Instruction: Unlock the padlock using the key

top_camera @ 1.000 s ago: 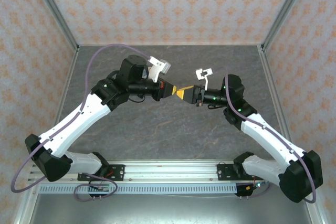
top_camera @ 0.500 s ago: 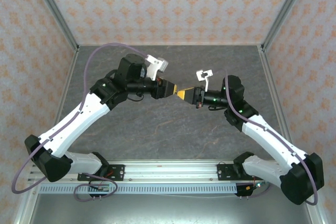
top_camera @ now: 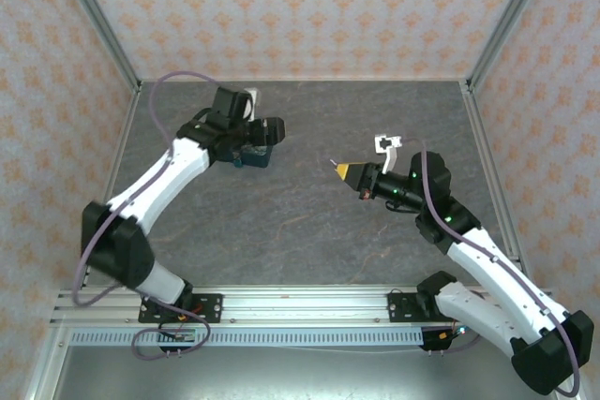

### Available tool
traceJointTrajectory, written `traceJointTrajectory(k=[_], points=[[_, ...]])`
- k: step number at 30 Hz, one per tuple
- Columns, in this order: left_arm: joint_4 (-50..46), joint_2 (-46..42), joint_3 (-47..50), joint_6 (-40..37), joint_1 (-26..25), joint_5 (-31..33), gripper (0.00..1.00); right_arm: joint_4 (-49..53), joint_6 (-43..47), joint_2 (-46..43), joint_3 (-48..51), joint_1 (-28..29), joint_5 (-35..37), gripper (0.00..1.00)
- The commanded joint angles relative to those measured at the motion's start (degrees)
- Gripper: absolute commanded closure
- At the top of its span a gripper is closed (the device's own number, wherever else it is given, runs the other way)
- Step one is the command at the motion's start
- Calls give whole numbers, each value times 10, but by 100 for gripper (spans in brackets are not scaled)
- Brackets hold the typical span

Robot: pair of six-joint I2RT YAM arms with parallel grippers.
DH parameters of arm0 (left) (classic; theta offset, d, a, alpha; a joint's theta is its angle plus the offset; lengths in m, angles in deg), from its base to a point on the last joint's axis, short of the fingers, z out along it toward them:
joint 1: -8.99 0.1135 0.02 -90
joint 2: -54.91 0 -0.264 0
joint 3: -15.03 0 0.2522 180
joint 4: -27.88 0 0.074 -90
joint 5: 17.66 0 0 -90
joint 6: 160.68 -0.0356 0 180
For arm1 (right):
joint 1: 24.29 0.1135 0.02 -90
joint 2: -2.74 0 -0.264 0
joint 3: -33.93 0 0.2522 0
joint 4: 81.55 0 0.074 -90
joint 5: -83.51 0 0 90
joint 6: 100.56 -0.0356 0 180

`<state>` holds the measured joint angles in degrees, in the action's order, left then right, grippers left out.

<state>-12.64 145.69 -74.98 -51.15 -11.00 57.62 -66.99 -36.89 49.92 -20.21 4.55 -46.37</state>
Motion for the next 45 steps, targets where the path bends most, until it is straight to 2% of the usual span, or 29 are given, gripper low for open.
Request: traceJointTrajectory(k=[1,12,17,22,27,35,38,45], points=[[42,53,-30,-25,12,37,12,21,-2,-8,3,2,30,100],[92,215,-110,-45,15,31,11,29,-5,-3,4,2,41,100],[91,242,-111,-35,14,17,11,44,-3,-2,0,2,55,100],[105,218,-60,-23,8,10,10,113,-5,-3,-29,-1,103,100],[116,167,6,-19,-21,16,10,152,-15,-9,-49,-21,116,100],[122,89,111,7,-106,56,8,229,-30,-48,-63,-98,136,100],[141,63,151,40,-139,54,8,257,-28,-64,-65,-119,143,100],[153,39,181,88,-210,64,8,306,-24,-89,-77,-139,178,100]])
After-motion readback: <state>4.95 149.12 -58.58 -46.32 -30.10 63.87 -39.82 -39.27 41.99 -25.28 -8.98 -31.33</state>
